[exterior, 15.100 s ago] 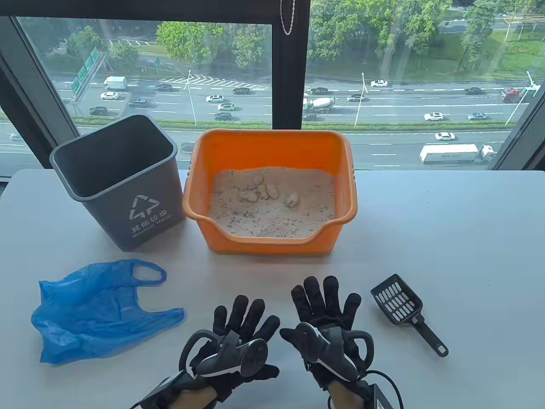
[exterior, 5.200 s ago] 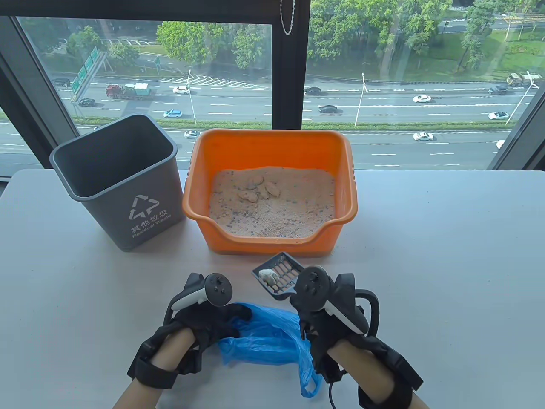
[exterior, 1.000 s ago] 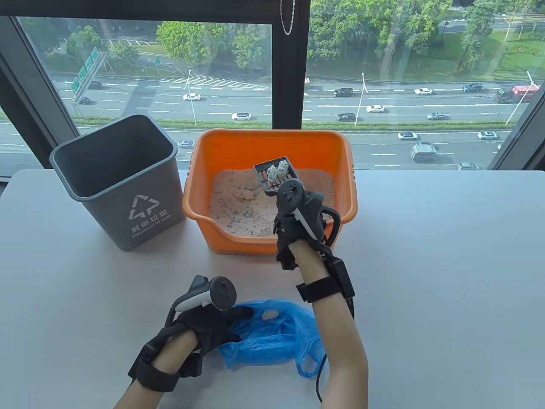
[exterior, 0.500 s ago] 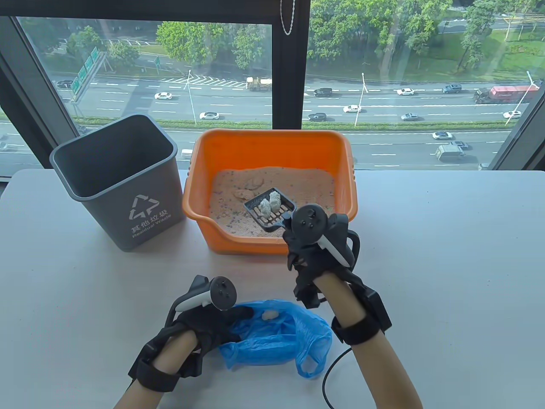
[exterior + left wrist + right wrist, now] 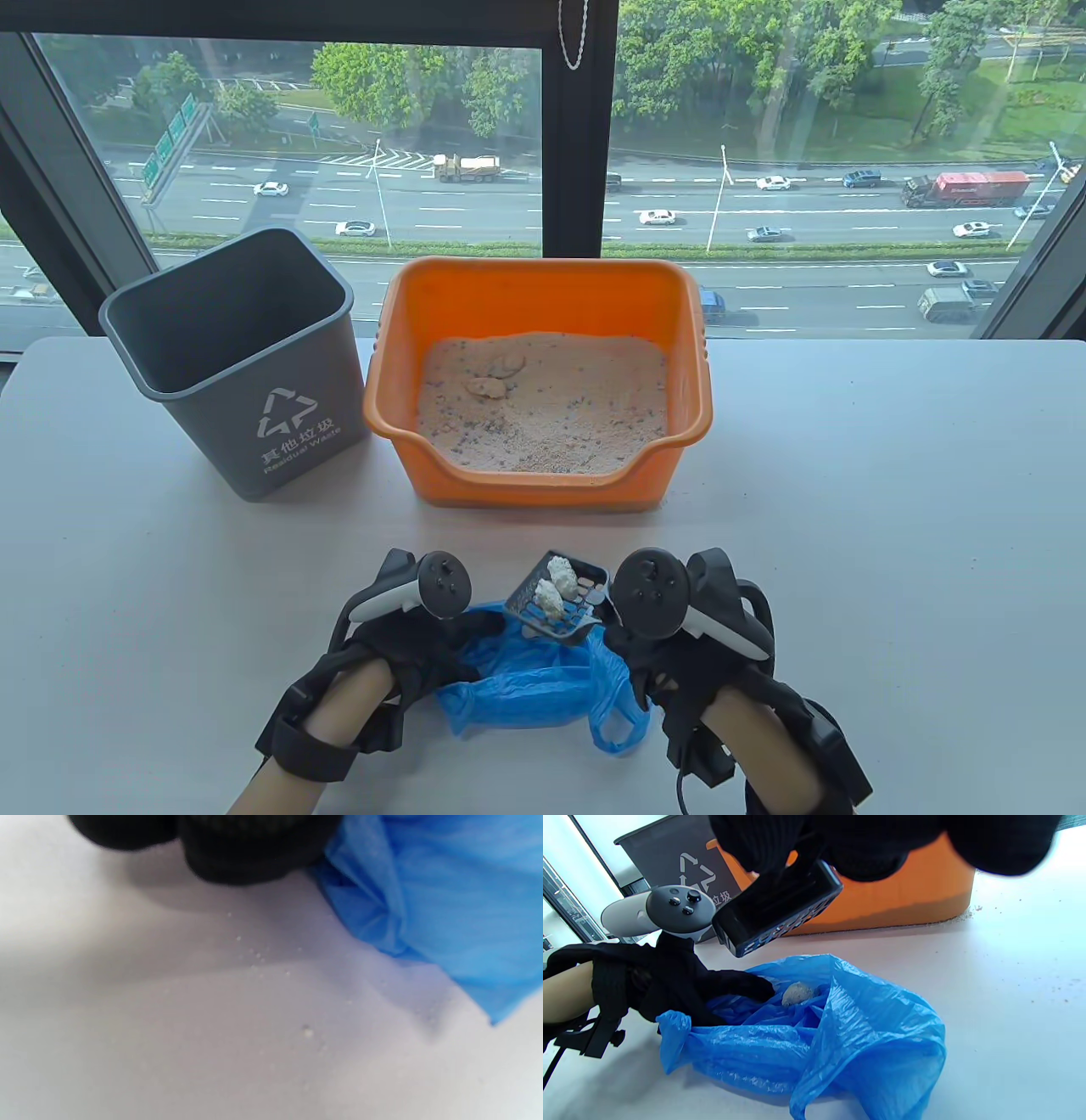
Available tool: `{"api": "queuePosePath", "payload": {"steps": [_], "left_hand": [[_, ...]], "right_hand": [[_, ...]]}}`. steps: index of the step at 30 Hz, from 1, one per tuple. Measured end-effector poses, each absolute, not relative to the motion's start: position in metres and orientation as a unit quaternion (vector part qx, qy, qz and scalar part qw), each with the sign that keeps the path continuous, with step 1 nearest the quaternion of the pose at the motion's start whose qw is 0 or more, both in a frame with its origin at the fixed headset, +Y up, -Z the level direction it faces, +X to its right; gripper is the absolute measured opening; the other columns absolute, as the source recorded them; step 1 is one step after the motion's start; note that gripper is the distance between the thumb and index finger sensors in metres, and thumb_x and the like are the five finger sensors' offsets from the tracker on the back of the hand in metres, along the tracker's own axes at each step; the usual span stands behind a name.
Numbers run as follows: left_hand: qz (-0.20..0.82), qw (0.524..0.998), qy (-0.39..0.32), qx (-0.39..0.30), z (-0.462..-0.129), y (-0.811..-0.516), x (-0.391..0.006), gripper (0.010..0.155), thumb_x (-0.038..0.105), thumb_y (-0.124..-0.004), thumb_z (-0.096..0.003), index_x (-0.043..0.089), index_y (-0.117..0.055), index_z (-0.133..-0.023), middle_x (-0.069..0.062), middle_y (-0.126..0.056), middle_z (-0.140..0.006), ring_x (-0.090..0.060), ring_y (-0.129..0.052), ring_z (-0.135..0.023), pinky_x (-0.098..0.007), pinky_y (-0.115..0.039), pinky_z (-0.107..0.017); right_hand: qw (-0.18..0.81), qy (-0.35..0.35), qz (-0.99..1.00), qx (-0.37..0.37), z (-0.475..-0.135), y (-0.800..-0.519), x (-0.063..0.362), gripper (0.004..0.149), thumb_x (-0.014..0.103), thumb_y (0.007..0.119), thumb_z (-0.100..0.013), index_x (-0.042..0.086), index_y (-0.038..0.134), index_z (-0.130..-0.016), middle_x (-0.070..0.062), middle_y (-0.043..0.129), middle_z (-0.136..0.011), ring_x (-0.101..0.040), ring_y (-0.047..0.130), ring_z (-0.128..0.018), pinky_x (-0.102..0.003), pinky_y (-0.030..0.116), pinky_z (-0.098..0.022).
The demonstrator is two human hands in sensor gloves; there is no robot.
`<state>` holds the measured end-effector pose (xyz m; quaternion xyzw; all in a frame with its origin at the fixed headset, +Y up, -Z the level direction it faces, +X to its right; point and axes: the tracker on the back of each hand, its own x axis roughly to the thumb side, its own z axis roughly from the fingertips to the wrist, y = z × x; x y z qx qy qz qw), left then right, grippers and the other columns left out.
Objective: Scoop cat litter
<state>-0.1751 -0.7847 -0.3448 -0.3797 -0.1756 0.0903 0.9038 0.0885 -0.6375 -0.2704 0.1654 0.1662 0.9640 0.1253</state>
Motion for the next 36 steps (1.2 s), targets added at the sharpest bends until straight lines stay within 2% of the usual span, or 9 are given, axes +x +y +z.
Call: {"api": "queuePosePath", "payload": {"steps": [5, 10, 23, 28, 36], "left_hand": [[0.086, 0.905, -0.177, -0.377, -0.345, -0.784, -0.175, 0.076, 0.049, -0.080, -0.0485, 0.057, -0.026, -0.101, 0.008, -0.085, -0.054, -0.005, -0.093, -0.023, -0.030, -0.083, -0.029], [0.084, 0.906, -0.178, -0.375, -0.345, -0.784, -0.174, 0.076, 0.049, -0.080, -0.0484, 0.056, -0.026, -0.101, 0.008, -0.085, -0.054, -0.005, -0.094, -0.023, -0.030, -0.083, -0.029], [0.053, 0.909, -0.203, -0.359, -0.338, -0.780, -0.163, 0.079, 0.048, -0.080, -0.0492, 0.045, -0.023, -0.104, 0.006, -0.088, -0.055, -0.007, -0.095, -0.022, -0.031, -0.084, -0.029], [0.079, 0.896, -0.220, -0.378, -0.336, -0.783, -0.163, 0.081, 0.047, -0.079, -0.0500, 0.041, -0.020, -0.105, 0.007, -0.088, -0.055, -0.005, -0.096, -0.022, -0.030, -0.084, -0.028], [0.104, 0.890, -0.229, -0.381, -0.337, -0.783, -0.163, 0.083, 0.047, -0.079, -0.0501, 0.038, -0.018, -0.105, 0.007, -0.088, -0.056, -0.005, -0.096, -0.022, -0.030, -0.084, -0.028]], "right_hand": [[0.098, 0.212, 0.955, 0.180, -0.261, -0.653, 0.080, 0.060, 0.030, 0.075, -0.043, 0.001, 0.060, -0.093, -0.026, 0.076, -0.071, -0.010, 0.083, -0.023, -0.037, 0.077, -0.023], [0.077, 0.228, 0.954, 0.178, -0.263, -0.662, 0.066, 0.060, 0.031, 0.078, -0.042, 0.000, 0.063, -0.092, -0.026, 0.078, -0.069, -0.009, 0.084, -0.020, -0.035, 0.078, -0.020], [0.013, 0.243, 0.954, 0.177, -0.290, -0.640, 0.026, 0.058, 0.034, 0.082, -0.042, 0.001, 0.071, -0.089, -0.027, 0.083, -0.065, -0.008, 0.085, -0.015, -0.035, 0.079, -0.016], [-0.016, 0.257, 0.950, 0.176, -0.300, -0.633, 0.014, 0.059, 0.034, 0.082, -0.041, 0.002, 0.071, -0.089, -0.027, 0.082, -0.067, -0.009, 0.085, -0.016, -0.035, 0.079, -0.017], [-0.060, 0.239, 0.955, 0.166, -0.304, -0.628, 0.010, 0.058, 0.034, 0.082, -0.041, 0.003, 0.072, -0.089, -0.026, 0.083, -0.066, -0.009, 0.086, -0.016, -0.035, 0.079, -0.017]]}}
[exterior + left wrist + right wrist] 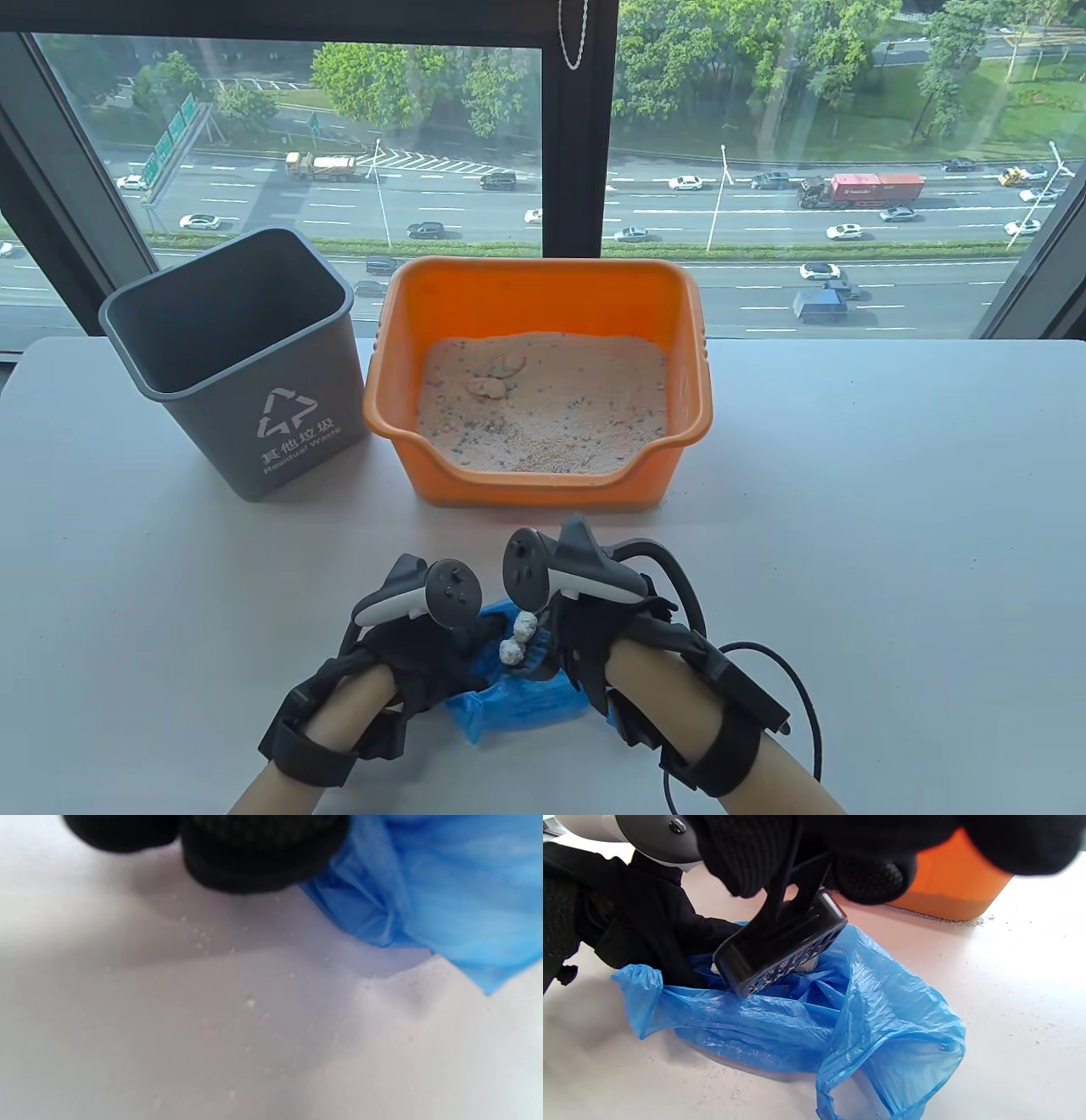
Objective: Scoop cat litter
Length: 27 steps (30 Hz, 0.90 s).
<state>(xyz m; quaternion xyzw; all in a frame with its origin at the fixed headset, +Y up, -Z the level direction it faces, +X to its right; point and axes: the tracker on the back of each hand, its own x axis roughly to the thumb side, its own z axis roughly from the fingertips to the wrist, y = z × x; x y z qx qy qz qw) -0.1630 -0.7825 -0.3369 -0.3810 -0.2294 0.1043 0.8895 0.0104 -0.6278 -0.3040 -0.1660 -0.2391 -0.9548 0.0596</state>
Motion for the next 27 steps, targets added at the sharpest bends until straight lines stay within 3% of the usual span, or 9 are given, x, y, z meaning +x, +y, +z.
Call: {"api": "queuePosePath", "payload": {"steps": [15, 27], "left_hand": [[0.102, 0.894, -0.228, -0.372, -0.337, -0.781, -0.165, 0.082, 0.046, -0.079, -0.0503, 0.037, -0.020, -0.106, 0.006, -0.089, -0.057, -0.006, -0.096, -0.023, -0.030, -0.084, -0.029], [0.096, 0.895, -0.222, -0.376, -0.337, -0.784, -0.165, 0.082, 0.047, -0.079, -0.0501, 0.038, -0.020, -0.106, 0.007, -0.088, -0.057, -0.006, -0.096, -0.023, -0.031, -0.084, -0.029]], "right_hand": [[0.006, -0.242, -0.964, -0.111, -0.294, -0.623, 0.065, 0.058, 0.033, 0.082, -0.041, 0.002, 0.071, -0.089, -0.026, 0.083, -0.066, -0.010, 0.086, -0.017, -0.036, 0.079, -0.017], [-0.126, -0.182, -0.969, -0.114, -0.297, -0.592, 0.107, 0.058, 0.034, 0.081, -0.042, 0.002, 0.071, -0.089, -0.026, 0.083, -0.067, -0.010, 0.086, -0.017, -0.036, 0.079, -0.018]]}}
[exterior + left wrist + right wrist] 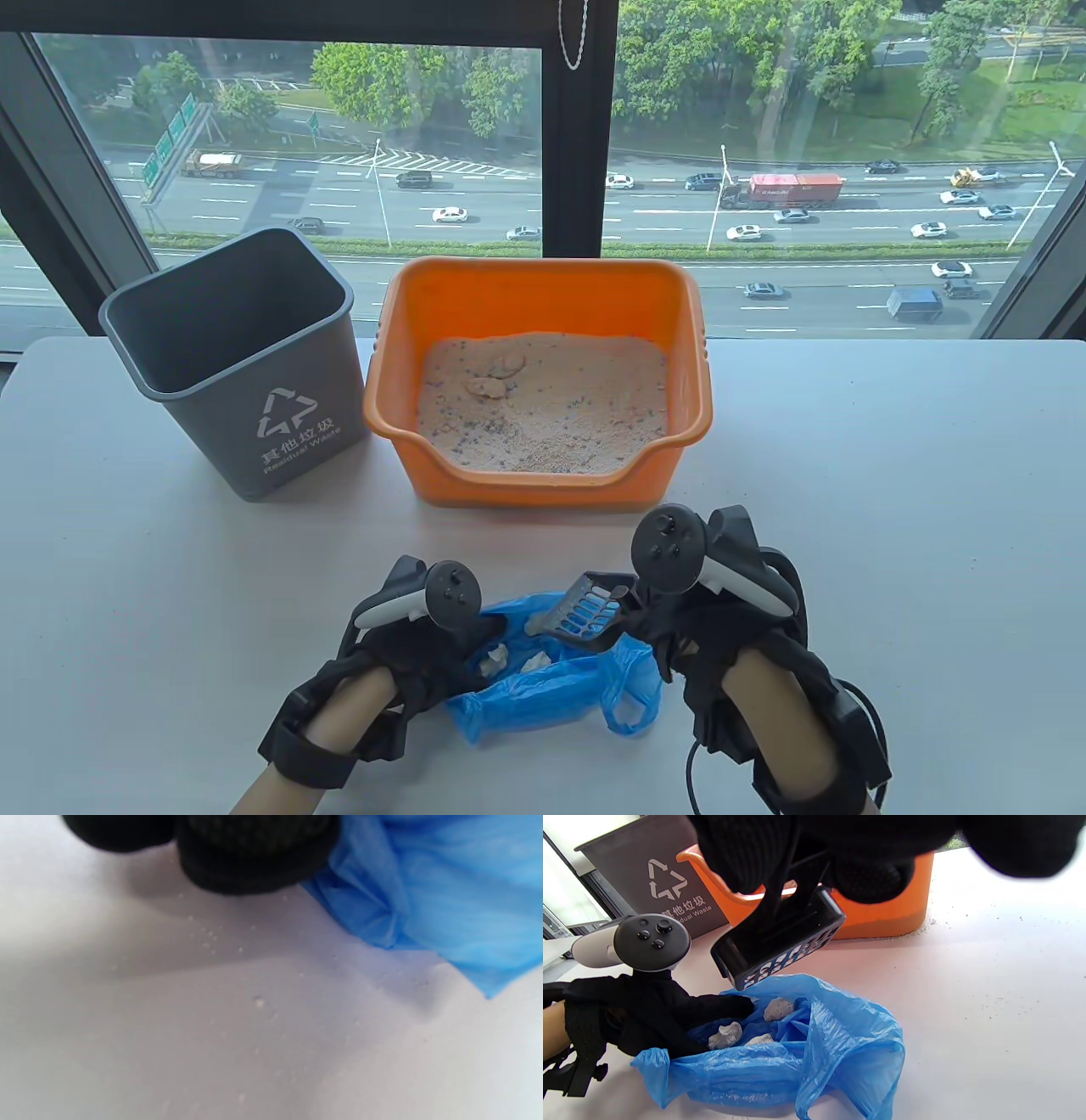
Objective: Scoop cat litter
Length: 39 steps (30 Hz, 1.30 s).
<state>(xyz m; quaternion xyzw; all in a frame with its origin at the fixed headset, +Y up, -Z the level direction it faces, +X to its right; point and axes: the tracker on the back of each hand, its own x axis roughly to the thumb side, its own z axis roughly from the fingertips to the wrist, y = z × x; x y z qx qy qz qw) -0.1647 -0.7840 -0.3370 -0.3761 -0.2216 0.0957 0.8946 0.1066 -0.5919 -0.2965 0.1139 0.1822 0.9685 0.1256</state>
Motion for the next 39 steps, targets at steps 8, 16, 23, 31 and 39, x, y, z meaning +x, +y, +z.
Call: {"api": "queuePosePath", "payload": {"steps": [8, 16, 23, 31, 39], "left_hand": [[0.089, 0.896, -0.220, -0.374, -0.336, -0.784, -0.163, 0.083, 0.047, -0.080, -0.0494, 0.038, -0.019, -0.106, 0.007, -0.087, -0.056, -0.006, -0.095, -0.024, -0.031, -0.083, -0.030], [0.089, 0.896, -0.220, -0.376, -0.336, -0.784, -0.163, 0.083, 0.047, -0.080, -0.0495, 0.039, -0.018, -0.105, 0.007, -0.086, -0.055, -0.006, -0.095, -0.024, -0.031, -0.083, -0.030], [0.094, 0.893, -0.220, -0.380, -0.336, -0.784, -0.163, 0.083, 0.047, -0.080, -0.0496, 0.039, -0.018, -0.105, 0.008, -0.086, -0.054, -0.006, -0.095, -0.024, -0.031, -0.083, -0.030], [0.107, 0.887, -0.218, -0.392, -0.338, -0.785, -0.164, 0.083, 0.047, -0.080, -0.0499, 0.040, -0.018, -0.104, 0.008, -0.086, -0.054, -0.006, -0.095, -0.024, -0.031, -0.083, -0.031], [0.099, 0.888, -0.218, -0.392, -0.339, -0.784, -0.163, 0.083, 0.047, -0.080, -0.0501, 0.040, -0.017, -0.104, 0.007, -0.086, -0.054, -0.006, -0.095, -0.024, -0.032, -0.083, -0.030]], "right_hand": [[0.197, 0.122, 0.971, 0.055, -0.345, -0.587, 0.106, 0.060, 0.033, 0.079, -0.043, 0.002, 0.064, -0.093, -0.027, 0.078, -0.072, -0.009, 0.085, -0.021, -0.036, 0.078, -0.020], [0.246, 0.121, 0.961, -0.025, -0.418, -0.617, 0.068, 0.061, 0.034, 0.078, -0.044, 0.003, 0.063, -0.093, -0.026, 0.077, -0.072, -0.009, 0.084, -0.021, -0.035, 0.078, -0.021], [0.153, 0.148, 0.975, -0.063, -0.479, -0.653, 0.017, 0.060, 0.034, 0.079, -0.043, 0.003, 0.064, -0.092, -0.026, 0.078, -0.072, -0.009, 0.084, -0.021, -0.035, 0.078, -0.020], [0.130, 0.170, 0.974, -0.072, -0.541, -0.691, -0.030, 0.058, 0.033, 0.081, -0.041, 0.007, 0.067, -0.092, -0.022, 0.082, -0.067, -0.012, 0.085, -0.017, -0.037, 0.075, -0.012], [0.151, 0.192, 0.965, -0.096, -0.567, -0.698, -0.046, 0.060, 0.037, 0.066, -0.047, 0.008, 0.052, -0.097, -0.017, 0.074, -0.072, -0.005, 0.079, -0.024, -0.030, 0.075, -0.022]]}}
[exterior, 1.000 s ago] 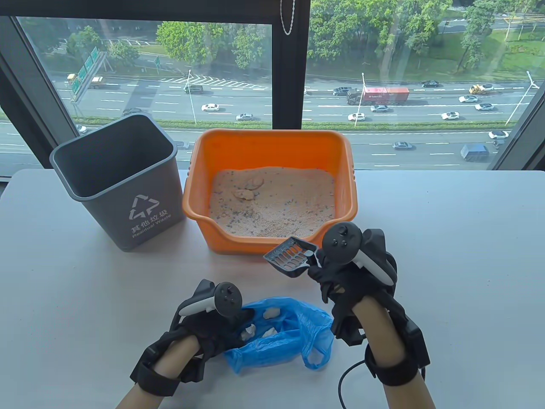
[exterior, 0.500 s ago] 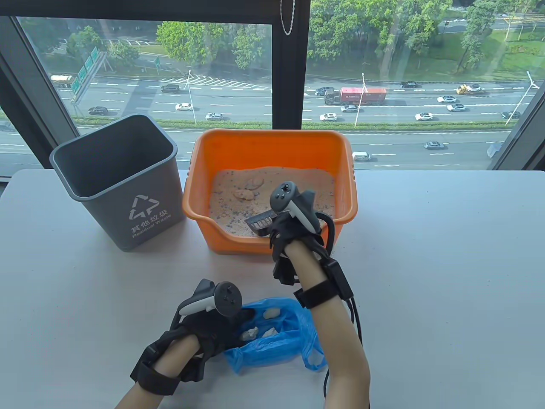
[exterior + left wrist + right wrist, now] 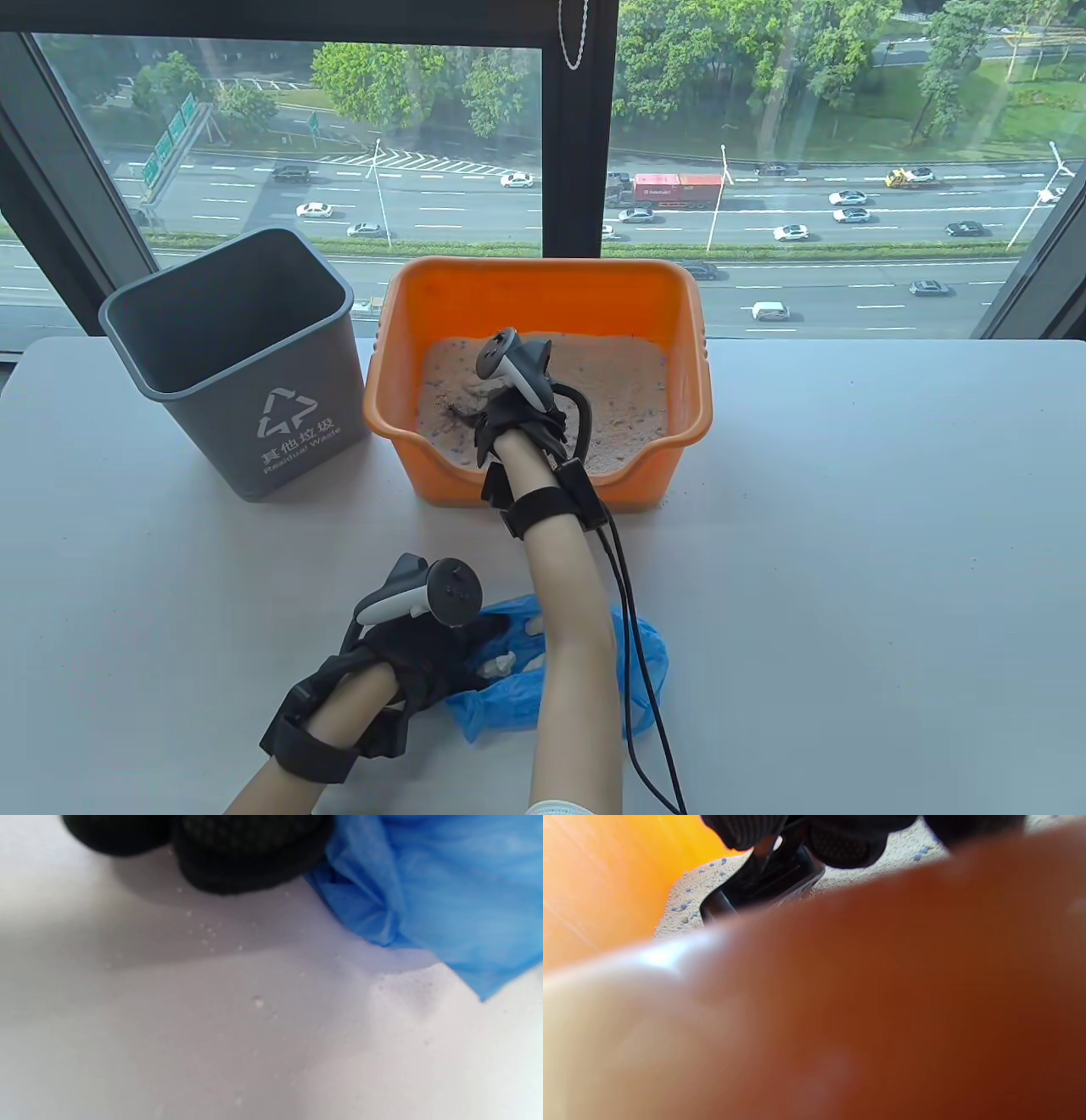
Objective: Scoop cat litter
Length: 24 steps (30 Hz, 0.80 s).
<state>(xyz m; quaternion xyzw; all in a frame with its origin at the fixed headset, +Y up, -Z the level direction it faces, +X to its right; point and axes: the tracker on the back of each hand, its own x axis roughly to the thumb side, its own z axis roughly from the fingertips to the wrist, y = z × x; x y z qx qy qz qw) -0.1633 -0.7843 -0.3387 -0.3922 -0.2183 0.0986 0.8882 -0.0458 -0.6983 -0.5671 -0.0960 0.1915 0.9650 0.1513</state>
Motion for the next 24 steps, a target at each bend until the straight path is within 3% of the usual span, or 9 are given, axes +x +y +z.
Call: {"api": "queuePosePath", "payload": {"steps": [7, 11, 14, 17, 20, 22, 24], "left_hand": [[0.104, 0.886, -0.217, -0.396, -0.339, -0.784, -0.164, 0.083, 0.047, -0.080, -0.0501, 0.041, -0.017, -0.104, 0.008, -0.086, -0.054, -0.006, -0.095, -0.024, -0.032, -0.083, -0.031], [0.103, 0.887, -0.216, -0.394, -0.339, -0.784, -0.164, 0.083, 0.047, -0.080, -0.0500, 0.041, -0.017, -0.104, 0.008, -0.086, -0.054, -0.006, -0.095, -0.024, -0.032, -0.083, -0.031], [0.103, 0.887, -0.217, -0.395, -0.339, -0.784, -0.164, 0.083, 0.047, -0.080, -0.0500, 0.041, -0.017, -0.104, 0.007, -0.086, -0.054, -0.006, -0.095, -0.024, -0.032, -0.083, -0.031], [0.104, 0.887, -0.216, -0.395, -0.339, -0.784, -0.164, 0.083, 0.047, -0.080, -0.0499, 0.041, -0.017, -0.104, 0.008, -0.086, -0.054, -0.006, -0.095, -0.024, -0.032, -0.083, -0.031], [0.104, 0.888, -0.215, -0.393, -0.338, -0.784, -0.164, 0.083, 0.047, -0.080, -0.0499, 0.041, -0.017, -0.104, 0.008, -0.086, -0.053, -0.006, -0.095, -0.024, -0.032, -0.083, -0.031], [0.101, 0.889, -0.215, -0.391, -0.338, -0.784, -0.163, 0.083, 0.047, -0.080, -0.0499, 0.041, -0.017, -0.104, 0.008, -0.086, -0.053, -0.006, -0.095, -0.024, -0.032, -0.083, -0.031], [0.099, 0.890, -0.214, -0.389, -0.338, -0.784, -0.163, 0.083, 0.047, -0.080, -0.0498, 0.041, -0.017, -0.104, 0.008, -0.086, -0.053, -0.006, -0.095, -0.024, -0.032, -0.083, -0.031]], "right_hand": [[0.212, 0.086, 0.971, -0.070, -0.548, -0.676, -0.026, 0.059, 0.037, 0.067, -0.043, 0.006, 0.059, -0.093, -0.017, 0.079, -0.066, -0.003, 0.079, -0.018, -0.029, 0.076, -0.016], [0.252, 0.022, 0.960, -0.120, -0.533, -0.663, 0.002, 0.060, 0.036, 0.069, -0.044, 0.004, 0.059, -0.093, -0.019, 0.078, -0.066, -0.005, 0.080, -0.018, -0.030, 0.076, -0.016], [0.225, 0.042, 0.969, -0.090, -0.524, -0.659, 0.012, 0.059, 0.038, 0.068, -0.044, 0.006, 0.058, -0.094, -0.018, 0.078, -0.067, -0.003, 0.080, -0.019, -0.029, 0.076, -0.017], [0.250, -0.020, 0.961, -0.116, -0.514, -0.656, 0.020, 0.060, 0.036, 0.070, -0.043, 0.004, 0.060, -0.093, -0.020, 0.079, -0.065, -0.005, 0.081, -0.018, -0.030, 0.076, -0.015], [0.252, 0.039, 0.962, -0.092, -0.511, -0.656, 0.023, 0.059, 0.037, 0.069, -0.044, 0.005, 0.059, -0.093, -0.019, 0.078, -0.067, -0.004, 0.080, -0.019, -0.029, 0.076, -0.017], [0.240, -0.034, 0.963, -0.118, -0.505, -0.653, 0.023, 0.059, 0.037, 0.069, -0.044, 0.005, 0.060, -0.093, -0.019, 0.079, -0.066, -0.004, 0.081, -0.018, -0.030, 0.076, -0.016], [0.229, -0.018, 0.969, -0.093, -0.505, -0.651, 0.022, 0.059, 0.037, 0.070, -0.044, 0.006, 0.060, -0.093, -0.018, 0.079, -0.066, -0.004, 0.081, -0.018, -0.029, 0.076, -0.016]]}}
